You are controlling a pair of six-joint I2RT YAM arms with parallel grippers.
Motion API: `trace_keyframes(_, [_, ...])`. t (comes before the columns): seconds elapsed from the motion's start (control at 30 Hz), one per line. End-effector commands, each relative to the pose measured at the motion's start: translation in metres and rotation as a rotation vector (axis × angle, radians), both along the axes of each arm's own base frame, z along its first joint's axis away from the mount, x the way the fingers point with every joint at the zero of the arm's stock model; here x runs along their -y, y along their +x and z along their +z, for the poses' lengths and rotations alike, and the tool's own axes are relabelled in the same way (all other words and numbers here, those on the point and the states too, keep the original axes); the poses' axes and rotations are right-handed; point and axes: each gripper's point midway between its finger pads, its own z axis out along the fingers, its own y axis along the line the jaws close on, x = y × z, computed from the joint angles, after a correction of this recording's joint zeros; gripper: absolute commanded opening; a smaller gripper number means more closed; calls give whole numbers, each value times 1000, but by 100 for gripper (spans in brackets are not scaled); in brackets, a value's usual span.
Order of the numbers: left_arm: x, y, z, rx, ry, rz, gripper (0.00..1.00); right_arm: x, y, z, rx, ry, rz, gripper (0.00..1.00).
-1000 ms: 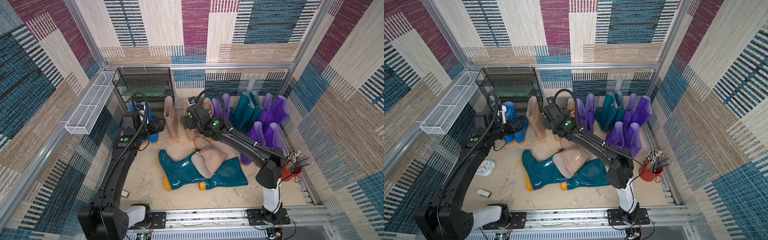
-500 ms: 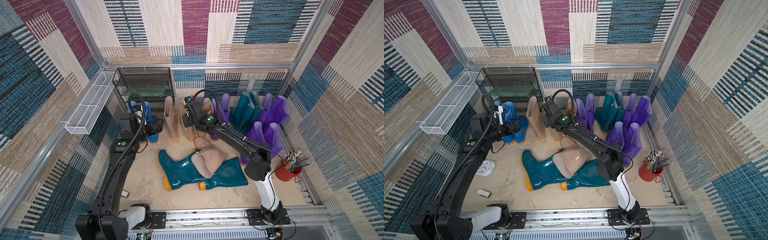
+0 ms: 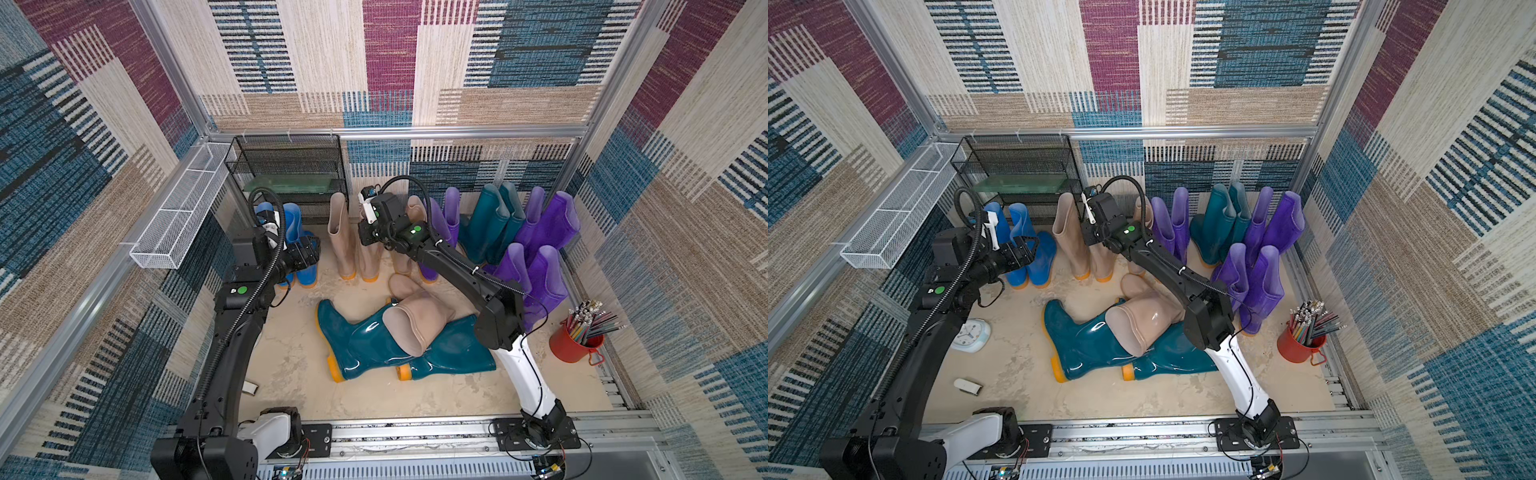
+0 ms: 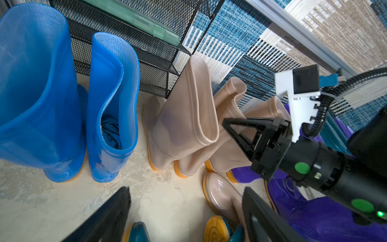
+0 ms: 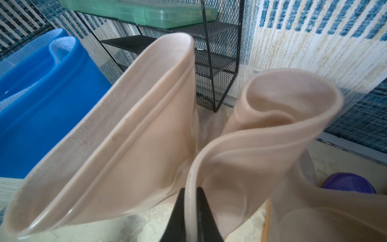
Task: Match and arrange rain boots in pairs
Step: Pair a pair of rain boots at the center of the board.
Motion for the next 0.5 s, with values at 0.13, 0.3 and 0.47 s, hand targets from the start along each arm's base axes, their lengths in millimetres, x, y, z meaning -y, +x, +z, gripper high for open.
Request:
trace_keyframes(0.13, [0,3,9,40,-38,-17,86,-7,12,12,37,72,53,0])
trace_keyframes(0.3, [5,3,12,49,-61,-52,86,-3,5,19,25,60,63,28])
trace_keyframes(0.47, [13,-1,21,88,-85,-94,87,13,-28,57,30,6,8,81])
